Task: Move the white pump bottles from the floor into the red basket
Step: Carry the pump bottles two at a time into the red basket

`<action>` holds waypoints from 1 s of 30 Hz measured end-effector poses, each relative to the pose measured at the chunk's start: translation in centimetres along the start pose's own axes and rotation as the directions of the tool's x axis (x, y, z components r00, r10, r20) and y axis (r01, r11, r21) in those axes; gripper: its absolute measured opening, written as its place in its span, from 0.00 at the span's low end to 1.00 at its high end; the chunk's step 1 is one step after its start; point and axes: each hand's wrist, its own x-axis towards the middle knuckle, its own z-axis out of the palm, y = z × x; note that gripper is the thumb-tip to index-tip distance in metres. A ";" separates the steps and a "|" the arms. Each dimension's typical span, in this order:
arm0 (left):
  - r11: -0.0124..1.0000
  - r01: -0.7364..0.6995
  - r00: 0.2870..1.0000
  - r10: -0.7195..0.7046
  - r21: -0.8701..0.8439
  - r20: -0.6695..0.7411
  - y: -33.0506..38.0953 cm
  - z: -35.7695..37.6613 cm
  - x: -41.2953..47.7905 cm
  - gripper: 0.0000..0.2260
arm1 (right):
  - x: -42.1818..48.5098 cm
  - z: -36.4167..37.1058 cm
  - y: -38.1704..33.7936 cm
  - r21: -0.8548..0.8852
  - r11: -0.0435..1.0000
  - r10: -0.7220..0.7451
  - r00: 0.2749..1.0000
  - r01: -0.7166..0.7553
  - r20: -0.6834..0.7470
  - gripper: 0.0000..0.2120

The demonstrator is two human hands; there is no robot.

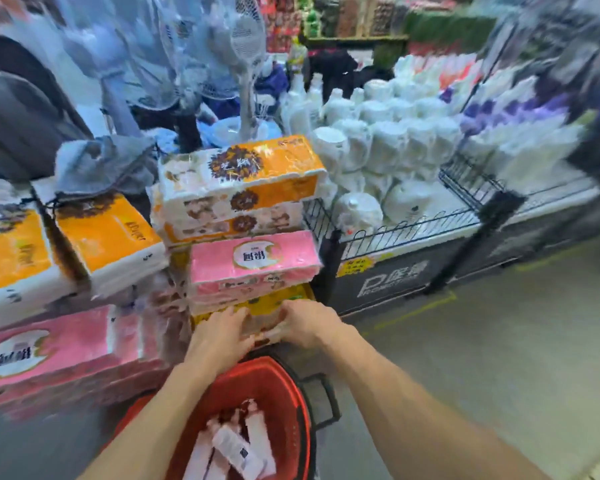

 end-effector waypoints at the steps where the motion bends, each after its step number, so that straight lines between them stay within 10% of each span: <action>1: 0.999 -0.053 0.999 0.053 0.002 0.002 1.1 -0.1 0.7 0.21 | -1.0 -0.6 0.9 0.008 1.000 0.029 1.000 -0.029 -0.001 0.18; 10: 0.873 -0.459 0.888 0.451 0.167 0.083 18.1 -2.2 5.4 0.16 | -12.3 -7.1 12.4 0.110 0.949 0.311 0.939 -0.296 -0.150 0.12; 30: 0.528 -0.835 0.545 0.831 0.154 0.106 54.5 -3.0 9.2 0.19 | -33.4 -10.7 40.4 0.506 0.557 0.830 0.465 -0.659 -0.308 0.15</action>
